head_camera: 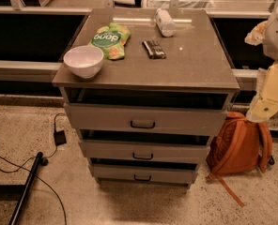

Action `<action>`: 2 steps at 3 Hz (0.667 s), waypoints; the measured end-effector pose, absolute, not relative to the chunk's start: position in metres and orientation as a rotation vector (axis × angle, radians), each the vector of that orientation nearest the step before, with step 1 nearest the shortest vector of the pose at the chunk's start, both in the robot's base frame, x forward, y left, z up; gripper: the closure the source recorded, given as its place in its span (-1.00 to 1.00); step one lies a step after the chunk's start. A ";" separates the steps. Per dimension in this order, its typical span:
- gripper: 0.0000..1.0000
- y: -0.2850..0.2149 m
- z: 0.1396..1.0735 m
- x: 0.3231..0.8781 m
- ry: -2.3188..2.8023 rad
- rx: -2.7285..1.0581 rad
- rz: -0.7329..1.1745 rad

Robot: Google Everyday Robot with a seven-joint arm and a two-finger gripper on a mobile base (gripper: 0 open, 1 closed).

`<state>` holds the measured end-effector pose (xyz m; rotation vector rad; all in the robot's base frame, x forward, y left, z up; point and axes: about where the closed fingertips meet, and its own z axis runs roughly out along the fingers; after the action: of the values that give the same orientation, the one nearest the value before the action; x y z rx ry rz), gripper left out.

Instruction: Open middle drawer

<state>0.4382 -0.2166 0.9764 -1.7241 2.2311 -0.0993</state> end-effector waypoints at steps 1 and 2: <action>-1.00 -0.217 0.976 0.438 2.231 -1.724 -0.099; -1.00 -0.218 0.945 0.444 2.190 -1.702 0.013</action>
Offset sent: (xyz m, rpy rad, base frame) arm 0.0224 -0.0095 -0.1225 0.3521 0.0556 0.0788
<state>0.4440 -0.2182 0.9447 -1.7023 2.1898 0.0133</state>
